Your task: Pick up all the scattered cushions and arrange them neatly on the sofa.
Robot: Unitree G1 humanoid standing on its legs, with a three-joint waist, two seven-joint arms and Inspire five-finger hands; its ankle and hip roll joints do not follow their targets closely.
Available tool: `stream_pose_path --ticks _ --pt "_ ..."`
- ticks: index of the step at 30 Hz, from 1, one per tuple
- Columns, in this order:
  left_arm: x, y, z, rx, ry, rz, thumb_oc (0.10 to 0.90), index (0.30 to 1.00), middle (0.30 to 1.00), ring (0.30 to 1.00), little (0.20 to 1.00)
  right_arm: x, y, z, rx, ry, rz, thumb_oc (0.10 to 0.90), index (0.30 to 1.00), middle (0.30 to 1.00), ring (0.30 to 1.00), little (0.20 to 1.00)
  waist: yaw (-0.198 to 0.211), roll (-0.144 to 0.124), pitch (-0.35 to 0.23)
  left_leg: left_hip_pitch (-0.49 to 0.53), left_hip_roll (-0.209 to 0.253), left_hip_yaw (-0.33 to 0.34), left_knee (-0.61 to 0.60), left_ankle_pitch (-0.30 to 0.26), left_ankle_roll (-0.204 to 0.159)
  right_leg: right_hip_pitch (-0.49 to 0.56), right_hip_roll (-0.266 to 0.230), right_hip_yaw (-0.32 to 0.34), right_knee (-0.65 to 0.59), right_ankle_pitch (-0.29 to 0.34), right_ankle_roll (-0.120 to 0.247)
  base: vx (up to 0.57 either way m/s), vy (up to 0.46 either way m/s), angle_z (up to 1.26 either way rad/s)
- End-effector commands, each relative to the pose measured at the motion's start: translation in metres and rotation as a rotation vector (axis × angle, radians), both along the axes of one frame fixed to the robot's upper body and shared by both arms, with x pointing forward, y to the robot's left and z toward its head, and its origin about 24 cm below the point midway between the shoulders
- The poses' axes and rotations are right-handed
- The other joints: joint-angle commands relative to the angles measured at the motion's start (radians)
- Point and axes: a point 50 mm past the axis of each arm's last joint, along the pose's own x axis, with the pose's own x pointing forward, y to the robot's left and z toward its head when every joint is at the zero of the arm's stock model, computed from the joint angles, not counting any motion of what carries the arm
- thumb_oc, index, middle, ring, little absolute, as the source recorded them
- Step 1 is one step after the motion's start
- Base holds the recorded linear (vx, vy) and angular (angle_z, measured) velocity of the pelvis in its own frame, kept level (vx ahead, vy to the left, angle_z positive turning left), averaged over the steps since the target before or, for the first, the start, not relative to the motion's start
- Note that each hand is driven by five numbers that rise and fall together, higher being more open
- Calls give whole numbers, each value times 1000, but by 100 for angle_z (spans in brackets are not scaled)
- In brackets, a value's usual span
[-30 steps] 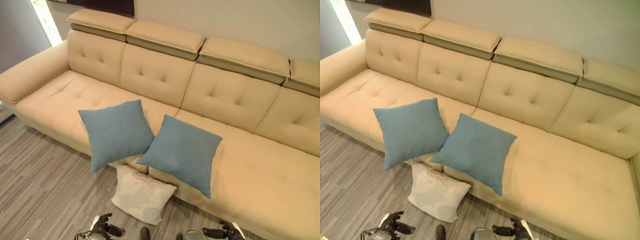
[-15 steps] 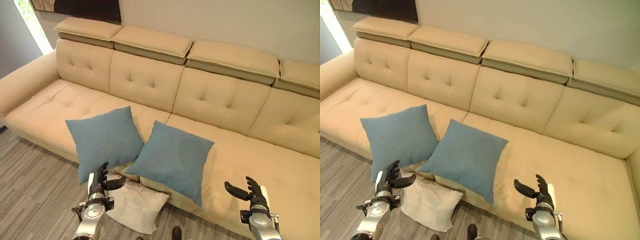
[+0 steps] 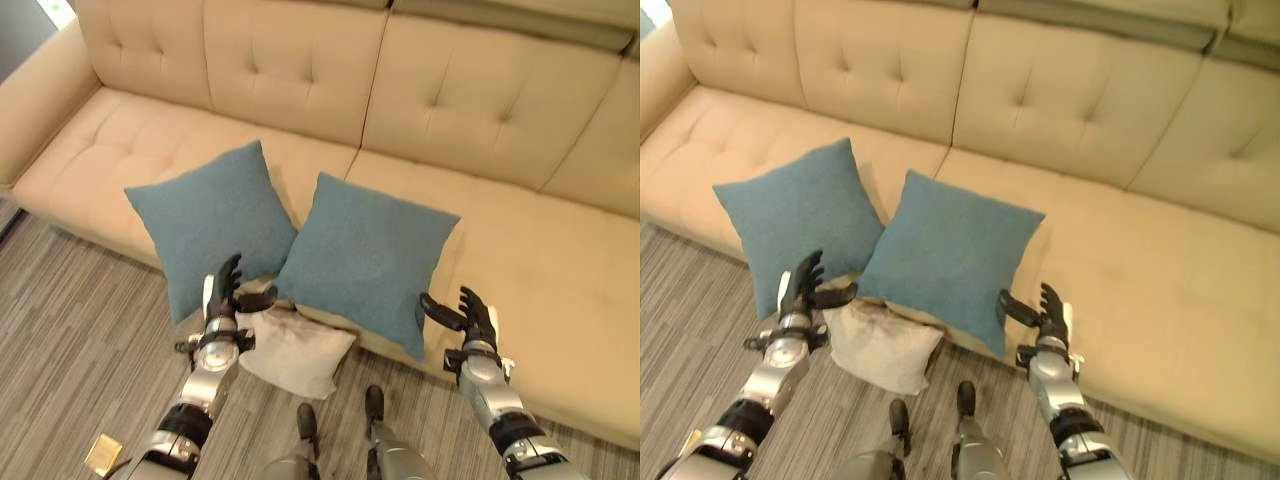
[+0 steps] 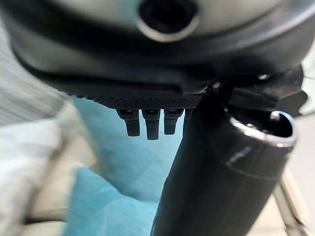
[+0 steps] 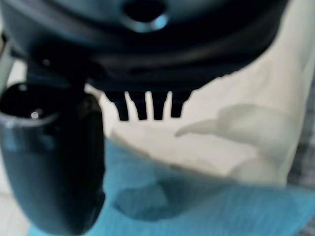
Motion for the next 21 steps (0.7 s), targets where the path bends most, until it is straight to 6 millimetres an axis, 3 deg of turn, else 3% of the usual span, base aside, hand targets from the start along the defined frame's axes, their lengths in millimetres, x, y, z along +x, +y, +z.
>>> stream_pose_path --ticks 1,7,9,16,21 --pt "29 1 72 30 -299 -1 800 900 900 900 900 28 13 40 48 -211 -16 800 900 900 900 900 3 -53 -10 -32 -40 -25 39 -98 -5 5 -11 47 107 -170 57 0 0 0" --pt "47 -15 103 93 -360 -48 800 900 900 900 900 43 33 53 104 -253 26 800 900 900 900 900 -2 -34 1 -65 -42 -32 19 -77 -8 -43 -13 56 112 -169 60 18 4 0" --pt "60 -16 117 264 -348 -38 800 900 900 900 900 49 48 61 104 -269 93 800 900 900 900 900 -13 -24 17 -78 -43 -34 4 -74 -8 -70 -14 70 124 -172 63 30 38 -3" --pt "75 -23 130 373 -314 -20 800 900 900 900 900 58 63 76 118 -315 143 800 900 900 900 900 -28 -26 45 -114 -43 -33 1 -67 -8 -117 -14 84 130 -158 67 0 4 -1" --pt "77 -30 121 349 -272 -18 800 900 900 900 900 62 68 85 112 -339 163 800 900 900 900 900 -29 -37 59 -124 -41 -32 3 -67 -11 -122 -7 90 110 -146 70 -8 -14 -5"
